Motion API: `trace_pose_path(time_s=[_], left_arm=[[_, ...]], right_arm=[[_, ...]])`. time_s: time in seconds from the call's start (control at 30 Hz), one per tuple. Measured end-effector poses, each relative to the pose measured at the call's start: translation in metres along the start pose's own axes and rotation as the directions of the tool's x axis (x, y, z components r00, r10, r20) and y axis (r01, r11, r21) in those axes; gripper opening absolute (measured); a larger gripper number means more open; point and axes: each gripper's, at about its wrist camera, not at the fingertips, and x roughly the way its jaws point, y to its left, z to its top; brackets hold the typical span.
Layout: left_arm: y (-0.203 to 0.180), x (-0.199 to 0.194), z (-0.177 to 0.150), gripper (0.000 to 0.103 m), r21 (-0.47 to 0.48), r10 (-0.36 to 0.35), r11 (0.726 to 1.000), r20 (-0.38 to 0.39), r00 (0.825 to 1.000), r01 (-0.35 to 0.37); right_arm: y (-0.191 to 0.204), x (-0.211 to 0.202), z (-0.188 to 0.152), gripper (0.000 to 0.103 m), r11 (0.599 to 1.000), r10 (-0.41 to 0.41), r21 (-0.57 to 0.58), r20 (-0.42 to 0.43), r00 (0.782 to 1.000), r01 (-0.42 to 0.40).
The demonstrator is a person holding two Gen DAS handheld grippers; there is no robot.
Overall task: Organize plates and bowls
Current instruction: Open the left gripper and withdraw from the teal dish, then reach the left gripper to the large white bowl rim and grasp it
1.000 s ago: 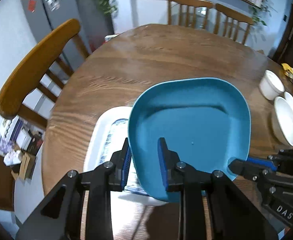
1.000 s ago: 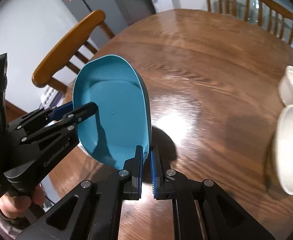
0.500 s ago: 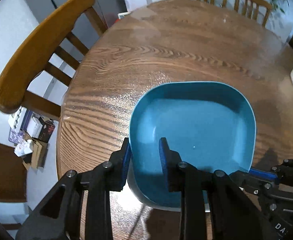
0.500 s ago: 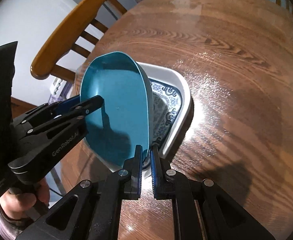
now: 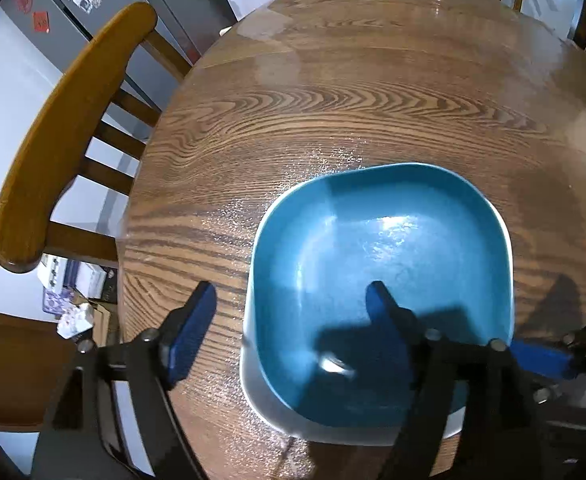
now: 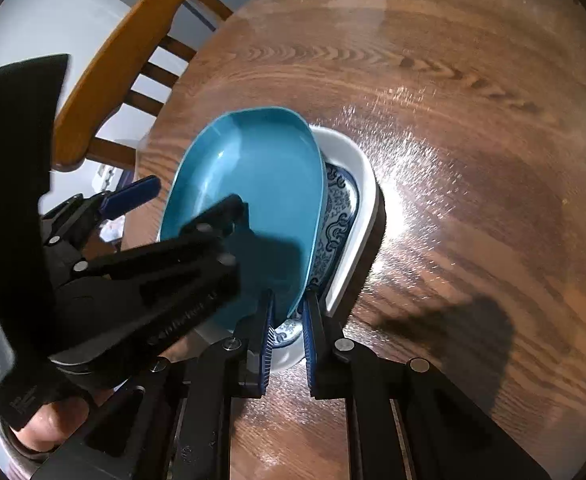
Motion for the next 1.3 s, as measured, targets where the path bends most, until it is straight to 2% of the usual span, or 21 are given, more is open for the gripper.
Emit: trace_pose_path(time_s=[0.1,0.17,0.2,0.33,0.47,0.63,0.7,0.8,0.9,0.97,1.2,1.3], left_arm=[[0.001,-0.007,-0.005,0.078,0.001,0.017,1.000,0.018,1.000,-0.017],[0.005,-0.013,-0.006,0.078,-0.022,0.015,1.000,0.031,0.999,-0.014],[0.007,-0.018,-0.007,0.078,-0.042,0.007,0.999,0.041,0.999,-0.005],[0.013,-0.037,-0.009,0.080,-0.116,-0.048,0.992,0.078,0.996,0.057],[0.007,-0.059,-0.012,0.086,-0.171,-0.092,0.979,0.131,0.987,0.114],[-0.028,-0.083,-0.014,0.088,-0.148,-0.160,0.971,0.177,0.971,0.187],[-0.045,-0.093,-0.015,0.089,-0.133,-0.187,0.968,0.197,0.962,0.215],[-0.068,-0.108,-0.018,0.091,-0.139,-0.190,0.964,0.233,0.954,0.226],[-0.089,-0.118,-0.026,0.098,-0.149,-0.198,0.959,0.261,0.945,0.242],[-0.101,-0.122,-0.029,0.100,-0.143,-0.212,0.956,0.269,0.939,0.257],[-0.148,-0.122,-0.032,0.100,-0.136,-0.236,0.952,0.241,0.941,0.273],[-0.166,-0.123,-0.030,0.100,-0.131,-0.245,0.951,0.239,0.940,0.281]], right_arm=[[-0.004,-0.018,-0.007,0.018,0.999,-0.038,-0.026,0.035,0.999,0.039],[-0.009,-0.036,-0.012,0.034,0.998,-0.042,-0.032,0.086,0.995,0.045],[-0.011,-0.043,-0.014,0.036,0.998,-0.042,-0.034,0.106,0.993,0.046],[-0.024,-0.079,-0.025,0.037,0.997,-0.058,-0.043,0.206,0.977,0.068],[-0.046,-0.116,-0.042,0.040,0.993,-0.103,-0.017,0.300,0.948,0.114],[-0.082,-0.152,-0.065,0.043,0.989,-0.143,0.090,0.374,0.916,0.118],[-0.100,-0.163,-0.076,0.043,0.983,-0.165,0.140,0.392,0.905,0.118],[-0.127,-0.176,-0.092,0.043,0.970,-0.203,0.207,0.401,0.893,0.128],[-0.143,-0.182,-0.105,0.043,0.961,-0.226,0.239,0.404,0.887,0.136],[-0.154,-0.186,-0.114,0.043,0.957,-0.237,0.252,0.403,0.884,0.141],[-0.186,-0.194,-0.137,0.043,0.946,-0.264,0.286,0.391,0.882,0.156],[-0.199,-0.200,-0.142,0.043,0.938,-0.289,0.298,0.390,0.875,0.177]])
